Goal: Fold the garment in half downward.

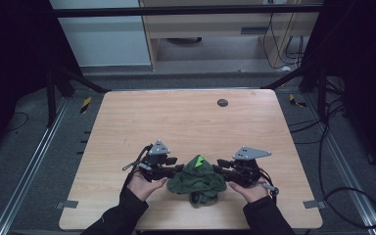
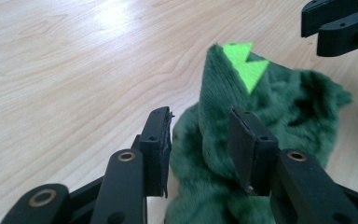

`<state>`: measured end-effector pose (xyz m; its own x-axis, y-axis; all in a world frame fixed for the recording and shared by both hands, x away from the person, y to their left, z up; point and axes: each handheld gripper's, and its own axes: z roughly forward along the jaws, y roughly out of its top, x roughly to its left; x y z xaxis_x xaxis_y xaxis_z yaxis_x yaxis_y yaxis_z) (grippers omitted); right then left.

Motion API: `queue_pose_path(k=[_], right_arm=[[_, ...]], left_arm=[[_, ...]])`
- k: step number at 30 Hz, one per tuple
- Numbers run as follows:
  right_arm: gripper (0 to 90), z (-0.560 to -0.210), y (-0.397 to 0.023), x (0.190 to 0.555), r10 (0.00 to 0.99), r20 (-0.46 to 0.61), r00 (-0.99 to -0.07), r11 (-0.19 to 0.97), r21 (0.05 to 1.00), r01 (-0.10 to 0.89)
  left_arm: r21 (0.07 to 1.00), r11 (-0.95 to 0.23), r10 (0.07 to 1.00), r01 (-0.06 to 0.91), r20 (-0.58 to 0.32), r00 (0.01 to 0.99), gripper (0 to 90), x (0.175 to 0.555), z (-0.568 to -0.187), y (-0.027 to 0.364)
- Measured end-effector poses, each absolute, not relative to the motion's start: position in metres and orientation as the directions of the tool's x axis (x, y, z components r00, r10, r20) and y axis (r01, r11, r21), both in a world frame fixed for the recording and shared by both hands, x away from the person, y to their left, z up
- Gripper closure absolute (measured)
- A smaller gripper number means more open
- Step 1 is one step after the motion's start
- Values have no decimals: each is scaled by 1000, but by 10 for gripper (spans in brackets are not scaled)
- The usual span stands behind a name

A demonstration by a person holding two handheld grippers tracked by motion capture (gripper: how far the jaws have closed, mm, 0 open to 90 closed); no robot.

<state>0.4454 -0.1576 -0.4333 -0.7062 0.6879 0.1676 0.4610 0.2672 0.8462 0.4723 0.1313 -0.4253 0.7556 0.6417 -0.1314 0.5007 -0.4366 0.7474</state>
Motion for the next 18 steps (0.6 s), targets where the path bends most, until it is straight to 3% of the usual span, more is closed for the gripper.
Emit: queue_pose_path(k=[11, 18], right_arm=[[660, -451, -147, 459, 679, 204, -705, 287, 811, 510], [682, -459, -145, 456, 665, 215, -716, 310, 792, 526]], left_arm=[[709, -489, 617, 508, -131, 776, 606, 477, -440, 119], [683, -523, 595, 510, -135, 792, 679, 476, -450, 114]])
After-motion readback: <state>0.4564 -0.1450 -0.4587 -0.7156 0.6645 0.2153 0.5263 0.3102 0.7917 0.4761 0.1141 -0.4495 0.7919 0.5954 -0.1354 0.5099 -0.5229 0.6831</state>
